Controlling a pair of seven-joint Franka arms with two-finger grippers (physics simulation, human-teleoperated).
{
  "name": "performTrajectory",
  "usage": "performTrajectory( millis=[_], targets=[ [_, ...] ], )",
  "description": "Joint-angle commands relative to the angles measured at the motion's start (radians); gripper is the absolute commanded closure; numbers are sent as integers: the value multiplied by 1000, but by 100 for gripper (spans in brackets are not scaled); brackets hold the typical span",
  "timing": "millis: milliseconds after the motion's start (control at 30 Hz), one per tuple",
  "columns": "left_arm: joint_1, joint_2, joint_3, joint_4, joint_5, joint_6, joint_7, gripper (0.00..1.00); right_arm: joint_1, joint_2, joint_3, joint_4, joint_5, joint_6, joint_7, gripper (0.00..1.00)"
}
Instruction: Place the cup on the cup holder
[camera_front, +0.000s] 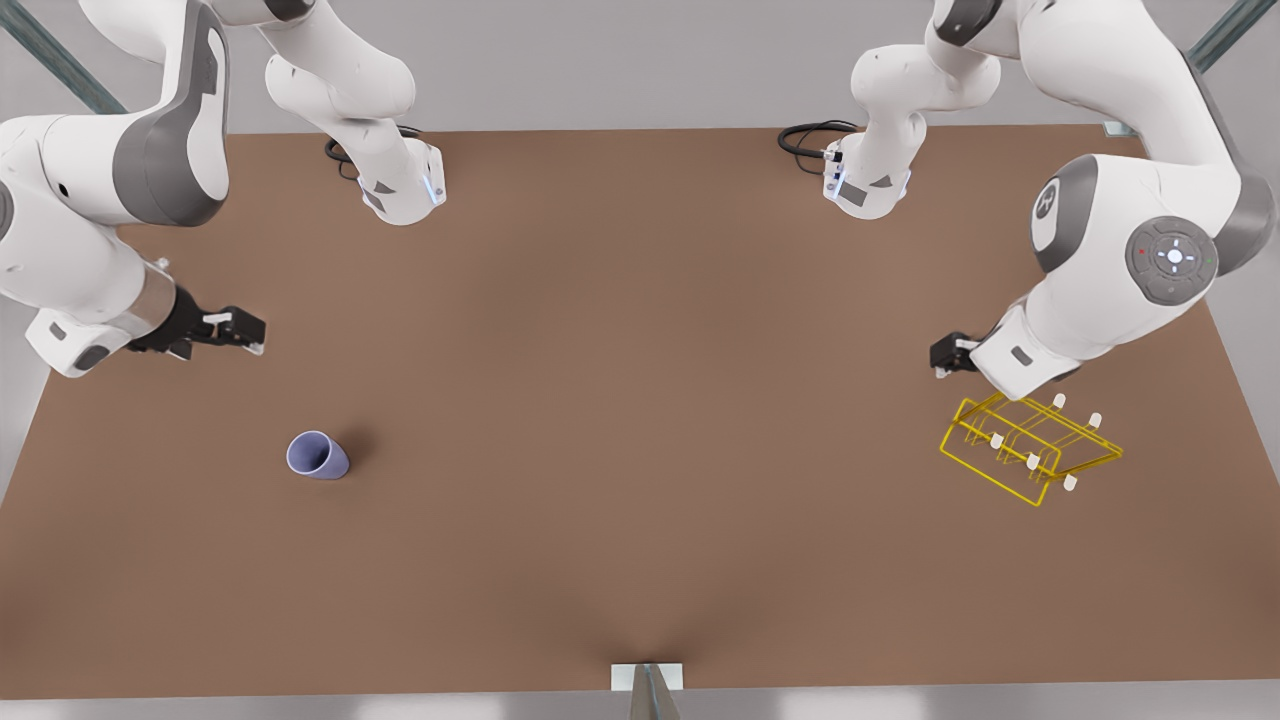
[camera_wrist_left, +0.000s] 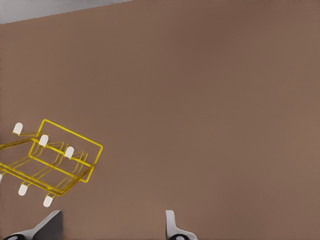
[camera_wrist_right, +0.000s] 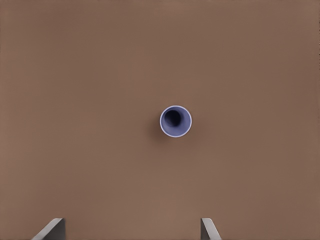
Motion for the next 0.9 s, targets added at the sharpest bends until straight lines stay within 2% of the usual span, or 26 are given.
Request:
performTrajectory(
  millis=[0, 167, 267, 433, 867],
  targets=[
    [-5, 0, -1, -3, 27, 70, 11, 0, 2, -1, 0, 0, 0, 52, -39, 0],
    [-48, 20, 1, -10, 39, 48, -5, 0, 2, 46, 0, 0, 1, 66, -31, 0],
    [-60, 120, 1, -6, 38, 131, -21, 0, 26, 122, 2, -3, 3, 132, -33, 0],
    [-42, 175, 1, -15, 30, 168, -20, 0, 55, 224, -1, 2, 13, 228, 59, 0],
    [-48, 189, 2, -13, 33, 199, -20, 0, 115, 361, 2, 109, 46, 376, 147, 0]
  ],
)
